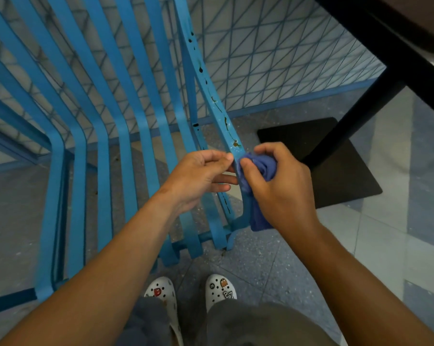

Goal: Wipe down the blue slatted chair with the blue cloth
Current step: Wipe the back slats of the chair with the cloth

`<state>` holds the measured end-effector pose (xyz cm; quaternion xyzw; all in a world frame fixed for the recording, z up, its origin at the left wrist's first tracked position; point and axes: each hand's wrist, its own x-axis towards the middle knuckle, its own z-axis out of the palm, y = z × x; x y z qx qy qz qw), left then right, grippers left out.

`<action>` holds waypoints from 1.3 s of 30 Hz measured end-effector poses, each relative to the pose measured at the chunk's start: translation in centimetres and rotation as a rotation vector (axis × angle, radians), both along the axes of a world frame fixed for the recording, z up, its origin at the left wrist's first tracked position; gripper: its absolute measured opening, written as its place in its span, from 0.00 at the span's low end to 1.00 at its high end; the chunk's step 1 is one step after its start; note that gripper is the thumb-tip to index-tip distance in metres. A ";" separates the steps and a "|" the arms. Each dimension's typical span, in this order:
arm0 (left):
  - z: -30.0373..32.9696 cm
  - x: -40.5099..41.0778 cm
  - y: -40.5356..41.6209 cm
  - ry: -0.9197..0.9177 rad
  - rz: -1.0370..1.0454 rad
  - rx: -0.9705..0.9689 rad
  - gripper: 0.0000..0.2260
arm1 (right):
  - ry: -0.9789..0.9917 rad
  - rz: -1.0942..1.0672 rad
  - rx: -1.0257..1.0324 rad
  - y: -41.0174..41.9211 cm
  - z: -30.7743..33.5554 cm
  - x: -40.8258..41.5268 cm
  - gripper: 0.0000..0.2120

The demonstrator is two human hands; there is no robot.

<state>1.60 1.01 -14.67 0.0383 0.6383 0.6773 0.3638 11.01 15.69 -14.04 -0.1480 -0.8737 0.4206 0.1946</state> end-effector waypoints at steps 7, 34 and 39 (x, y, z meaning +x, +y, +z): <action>-0.1 -0.7 -0.2 0.017 -0.017 -0.042 0.07 | 0.039 0.018 -0.046 -0.3 -1.9 1.9 0.12; -0.9 -2.9 0.8 0.109 0.167 -0.065 0.08 | 0.035 0.031 -0.062 -1.8 -1.2 0.7 0.11; -1.5 -3.8 0.9 0.142 0.128 -0.061 0.10 | 0.113 0.052 -0.008 -1.5 -2.1 0.8 0.10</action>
